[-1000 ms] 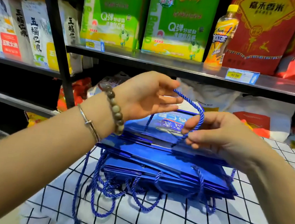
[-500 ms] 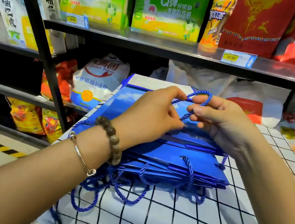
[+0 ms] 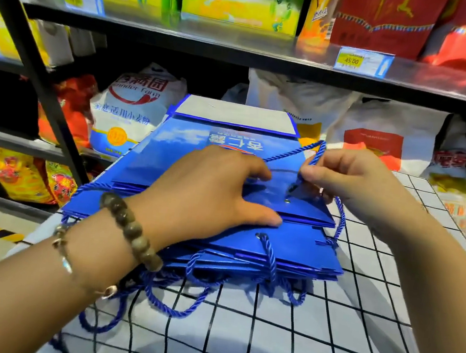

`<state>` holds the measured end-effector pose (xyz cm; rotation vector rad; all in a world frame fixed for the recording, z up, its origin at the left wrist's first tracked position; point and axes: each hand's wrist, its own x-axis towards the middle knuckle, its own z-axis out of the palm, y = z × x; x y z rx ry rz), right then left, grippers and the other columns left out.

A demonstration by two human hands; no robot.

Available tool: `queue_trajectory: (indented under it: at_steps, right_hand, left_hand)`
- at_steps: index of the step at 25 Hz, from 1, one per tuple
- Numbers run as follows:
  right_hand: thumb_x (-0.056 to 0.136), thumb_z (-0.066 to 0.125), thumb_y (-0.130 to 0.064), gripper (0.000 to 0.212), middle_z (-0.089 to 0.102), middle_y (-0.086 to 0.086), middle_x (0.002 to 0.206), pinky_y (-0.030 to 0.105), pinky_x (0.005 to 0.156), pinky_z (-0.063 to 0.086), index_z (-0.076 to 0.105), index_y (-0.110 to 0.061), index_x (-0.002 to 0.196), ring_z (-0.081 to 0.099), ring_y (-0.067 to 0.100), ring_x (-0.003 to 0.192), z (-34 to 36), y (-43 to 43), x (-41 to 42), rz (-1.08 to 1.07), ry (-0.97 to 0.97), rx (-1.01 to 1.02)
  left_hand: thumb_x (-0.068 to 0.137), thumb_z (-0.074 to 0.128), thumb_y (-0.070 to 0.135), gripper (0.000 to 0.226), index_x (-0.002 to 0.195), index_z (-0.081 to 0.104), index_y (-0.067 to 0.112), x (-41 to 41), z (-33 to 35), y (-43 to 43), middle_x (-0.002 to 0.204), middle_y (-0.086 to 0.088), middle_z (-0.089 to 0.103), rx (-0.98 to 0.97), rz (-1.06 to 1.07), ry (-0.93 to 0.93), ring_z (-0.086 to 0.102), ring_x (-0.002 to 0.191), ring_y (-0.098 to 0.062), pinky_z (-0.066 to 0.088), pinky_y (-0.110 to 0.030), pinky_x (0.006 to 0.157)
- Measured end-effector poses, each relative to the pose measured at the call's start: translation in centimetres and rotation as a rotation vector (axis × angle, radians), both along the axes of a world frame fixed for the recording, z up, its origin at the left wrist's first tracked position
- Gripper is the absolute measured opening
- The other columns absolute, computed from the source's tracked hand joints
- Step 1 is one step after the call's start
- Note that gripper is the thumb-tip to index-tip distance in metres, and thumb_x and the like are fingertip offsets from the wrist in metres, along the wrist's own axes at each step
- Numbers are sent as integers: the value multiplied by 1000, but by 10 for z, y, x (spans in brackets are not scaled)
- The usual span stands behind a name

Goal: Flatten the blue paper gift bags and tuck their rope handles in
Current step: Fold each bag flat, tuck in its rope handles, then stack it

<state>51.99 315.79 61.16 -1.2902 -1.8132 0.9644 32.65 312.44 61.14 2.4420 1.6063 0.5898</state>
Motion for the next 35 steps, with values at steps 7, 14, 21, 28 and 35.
queue_trajectory:
  at_steps: [7,14,21,28,35]
  right_hand:
    - [90,51,-11,21,55,-2,64,4,50,37,58,7,82,50,-7,48,-3,-7,-3,53,-54,-50]
    - [88,54,-20,28,50,5,64,16,49,34,54,2,72,41,5,52,-7,-4,-11,15,-165,25]
    - [86,58,-12,18,66,5,69,15,53,46,59,3,75,58,3,54,0,-2,-11,12,-169,130]
    - [80,63,1,15,64,-11,50,6,45,40,62,-10,68,59,0,51,6,-9,-15,64,-58,94]
    - [75,70,-2,26,63,-8,56,8,49,40,61,-26,75,53,0,50,9,-10,-18,125,-189,115]
  left_hand:
    - [69,53,64,47,96,71,31,-11,-12,-4,96,12,72,121,-42,-60,64,94,-15,50,-35,78]
    - [74,51,28,27,88,73,22,-13,-17,-3,76,6,73,301,-166,-53,67,65,-15,56,-31,56]
    - [76,45,25,33,92,73,15,-15,-21,-3,78,-3,74,372,-228,-87,70,67,-20,56,-37,56]
    - [76,45,25,34,91,73,15,-15,-23,-4,76,-2,74,418,-226,-91,69,65,-19,56,-34,54]
    - [79,44,24,29,90,70,14,-13,-25,-4,73,-4,72,433,-223,-79,68,63,-24,55,-36,51]
